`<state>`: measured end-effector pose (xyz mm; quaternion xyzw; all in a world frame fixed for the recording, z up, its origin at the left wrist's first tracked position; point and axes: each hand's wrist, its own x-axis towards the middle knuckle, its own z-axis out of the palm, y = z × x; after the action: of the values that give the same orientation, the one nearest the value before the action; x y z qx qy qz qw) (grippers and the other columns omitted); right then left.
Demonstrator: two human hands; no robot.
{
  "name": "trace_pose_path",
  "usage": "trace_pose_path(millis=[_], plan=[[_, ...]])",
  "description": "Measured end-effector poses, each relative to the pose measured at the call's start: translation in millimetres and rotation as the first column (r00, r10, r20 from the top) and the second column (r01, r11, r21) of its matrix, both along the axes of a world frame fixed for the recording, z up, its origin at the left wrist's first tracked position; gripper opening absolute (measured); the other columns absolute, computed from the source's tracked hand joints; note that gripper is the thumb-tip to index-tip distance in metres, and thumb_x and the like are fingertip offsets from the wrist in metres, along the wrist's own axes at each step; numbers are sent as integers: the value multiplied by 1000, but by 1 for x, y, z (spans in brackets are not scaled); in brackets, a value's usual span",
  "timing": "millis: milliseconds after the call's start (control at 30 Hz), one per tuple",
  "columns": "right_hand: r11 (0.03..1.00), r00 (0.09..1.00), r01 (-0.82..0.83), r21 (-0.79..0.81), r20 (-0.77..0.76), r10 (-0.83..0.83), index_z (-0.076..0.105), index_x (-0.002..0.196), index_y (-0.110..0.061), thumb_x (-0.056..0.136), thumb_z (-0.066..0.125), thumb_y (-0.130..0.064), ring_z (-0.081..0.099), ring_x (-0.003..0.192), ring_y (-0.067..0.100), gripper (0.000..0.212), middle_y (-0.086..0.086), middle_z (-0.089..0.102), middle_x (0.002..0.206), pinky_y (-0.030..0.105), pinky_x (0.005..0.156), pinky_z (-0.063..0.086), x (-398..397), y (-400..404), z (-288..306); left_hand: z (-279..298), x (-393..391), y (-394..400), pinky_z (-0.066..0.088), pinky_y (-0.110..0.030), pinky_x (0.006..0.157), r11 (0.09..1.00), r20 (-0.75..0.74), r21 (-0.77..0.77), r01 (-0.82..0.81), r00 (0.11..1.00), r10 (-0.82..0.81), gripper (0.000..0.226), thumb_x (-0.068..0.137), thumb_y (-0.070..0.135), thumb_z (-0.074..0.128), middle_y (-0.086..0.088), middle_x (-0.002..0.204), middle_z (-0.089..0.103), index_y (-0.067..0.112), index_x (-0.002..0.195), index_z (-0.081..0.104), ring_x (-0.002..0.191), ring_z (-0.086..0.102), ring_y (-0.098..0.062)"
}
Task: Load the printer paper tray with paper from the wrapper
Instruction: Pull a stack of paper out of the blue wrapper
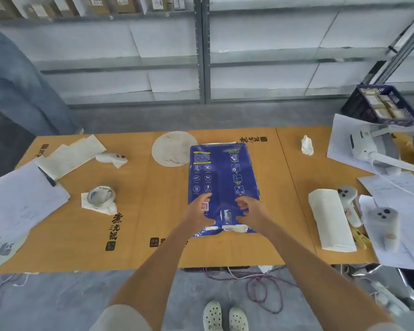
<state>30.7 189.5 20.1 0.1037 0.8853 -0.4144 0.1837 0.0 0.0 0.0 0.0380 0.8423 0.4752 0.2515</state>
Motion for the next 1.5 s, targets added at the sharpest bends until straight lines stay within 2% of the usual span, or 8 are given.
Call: trace_pose_path(millis=[200, 333, 567, 900, 1033, 1167, 1300, 1500], plan=[[988, 996, -87, 126, -12, 89, 63, 112, 0, 83, 61, -6, 61, 100, 31, 29, 18, 65, 113, 42, 90, 52, -9, -8, -22, -23, -3, -3, 40, -30, 102, 984, -103, -170, 48, 992, -66, 71, 69, 3, 72, -4, 139, 49, 17, 133, 46, 126, 46, -21], [953, 983, -164, 256, -42, 181, 67, 107, -6, 85, 61, -11, 60, 97, 27, 23, 11, 64, 107, 32, 79, 50, -11, -9, -35, -33, -5, -6, 32, -22, 102, 960, -165, -265, 90, 977, -137, 61, 74, 2, 67, -3, 133, 52, 18, 131, 51, 126, 42, -19], [916, 976, -159, 368, -81, 202, 70, 106, -8, 92, 53, -17, 59, 96, 26, 24, 11, 63, 105, 27, 66, 42, -13, -12, -48, -43, -8, -5, 48, -34, 95, 862, -202, -481, 161, 936, -288, 51, 82, 16, 62, 2, 133, 47, 23, 131, 51, 128, 38, -15], [931, 991, -72, 357, -77, 106, 67, 90, -6, 88, 58, -16, 61, 89, 26, 14, 9, 66, 99, 29, 67, 45, -21, -19, -50, -44, -2, -5, 49, -32, 96, 832, -246, -534, 149, 914, -321, 50, 86, 19, 58, 1, 139, 42, 22, 135, 46, 131, 36, -14], [942, 979, -179, 285, -46, 200, 68, 91, -5, 84, 63, -14, 61, 91, 26, 13, 10, 66, 100, 32, 74, 49, -9, -15, -48, -42, 3, -4, 49, -30, 95, 834, -250, -534, 140, 916, -314, 50, 88, 18, 56, 0, 140, 41, 21, 136, 44, 132, 36, -15], [946, 972, -220, 236, -26, 233, 68, 86, -5, 80, 64, -14, 60, 88, 24, 12, 9, 64, 92, 26, 68, 40, 9, -13, -42, -38, 8, -3, 49, -34, 97, 847, -240, -514, 134, 926, -292, 54, 87, 17, 58, 0, 140, 40, 22, 138, 42, 131, 38, -16], [894, 924, -381, 236, 108, 366, 69, 87, -7, 82, 61, -15, 54, 81, 17, 12, 4, 64, 93, 24, 70, 41, 34, -14, -38, -36, 15, -5, 48, -31, 96, 841, -241, -516, 165, 914, -327, 56, 84, 15, 60, 3, 139, 41, 22, 137, 43, 130, 38, -15], [843, 888, -459, 280, 148, 434, 71, 85, -7, 80, 61, -11, 64, 90, 22, 11, 6, 71, 97, 16, 65, 41, 53, -6, -38, -32, 28, -6, 43, -30, 100, 800, -243, -573, 178, 895, -373, 62, 81, 15, 65, 3, 140, 41, 20, 137, 40, 131, 36, -15]])
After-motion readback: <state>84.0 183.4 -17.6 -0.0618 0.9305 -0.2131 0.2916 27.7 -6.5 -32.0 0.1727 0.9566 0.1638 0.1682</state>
